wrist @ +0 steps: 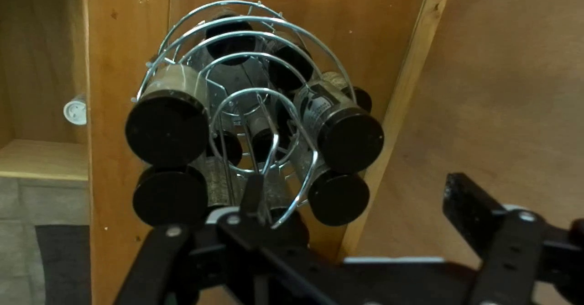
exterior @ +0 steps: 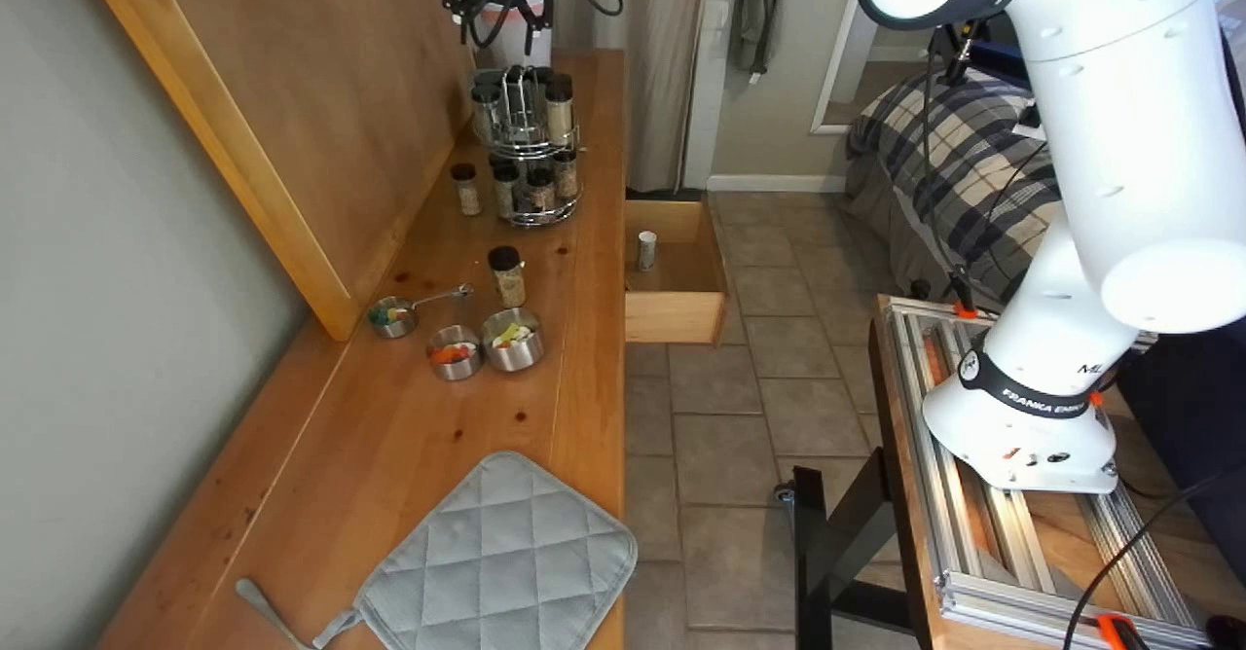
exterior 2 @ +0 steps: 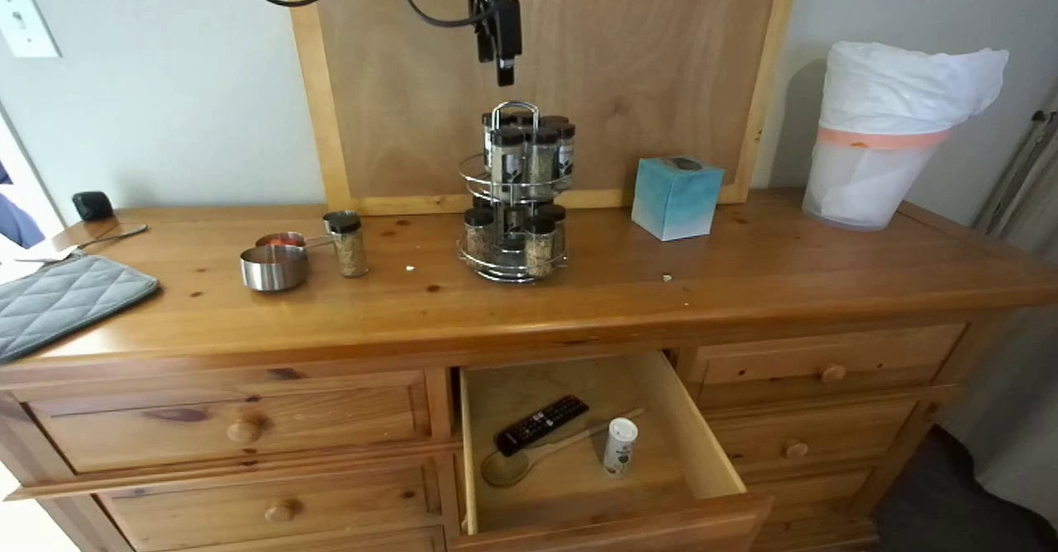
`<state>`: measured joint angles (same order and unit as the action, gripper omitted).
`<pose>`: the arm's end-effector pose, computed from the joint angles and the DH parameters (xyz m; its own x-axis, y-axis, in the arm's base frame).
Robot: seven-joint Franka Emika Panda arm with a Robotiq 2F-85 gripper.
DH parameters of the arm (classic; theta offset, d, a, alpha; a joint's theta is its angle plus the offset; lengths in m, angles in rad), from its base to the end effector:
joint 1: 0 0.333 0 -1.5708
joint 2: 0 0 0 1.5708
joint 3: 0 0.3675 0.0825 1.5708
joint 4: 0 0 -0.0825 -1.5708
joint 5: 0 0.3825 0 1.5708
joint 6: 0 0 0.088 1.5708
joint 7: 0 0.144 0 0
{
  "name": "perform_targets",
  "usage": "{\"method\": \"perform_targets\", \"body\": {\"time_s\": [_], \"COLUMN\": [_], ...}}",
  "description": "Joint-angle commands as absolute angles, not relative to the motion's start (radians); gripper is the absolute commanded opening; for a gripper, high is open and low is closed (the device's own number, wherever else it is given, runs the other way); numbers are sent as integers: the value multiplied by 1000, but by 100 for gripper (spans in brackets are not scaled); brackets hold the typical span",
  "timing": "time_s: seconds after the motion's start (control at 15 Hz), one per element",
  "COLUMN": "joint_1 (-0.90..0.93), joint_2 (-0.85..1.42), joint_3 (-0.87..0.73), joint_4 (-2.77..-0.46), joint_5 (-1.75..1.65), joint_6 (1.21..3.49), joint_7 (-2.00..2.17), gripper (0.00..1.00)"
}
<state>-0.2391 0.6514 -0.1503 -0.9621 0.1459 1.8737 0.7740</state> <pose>0.7564 -0.2475 0.5281 0.3923 -0.9077 0.1492 -0.8811 -0.4174 -0.2225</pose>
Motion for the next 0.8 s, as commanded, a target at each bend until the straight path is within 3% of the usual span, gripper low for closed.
{"method": "perform_targets", "body": {"time_s": [0.0,0.73], "joint_1": [-252,-410], "joint_2": [602,611], "joint_3": [-120,-30], "joint_4": [-981,-932], "joint_5": [149,252], "joint_6": [1872,1796], "joint_7": [591,-102], "gripper": [100,100]}}
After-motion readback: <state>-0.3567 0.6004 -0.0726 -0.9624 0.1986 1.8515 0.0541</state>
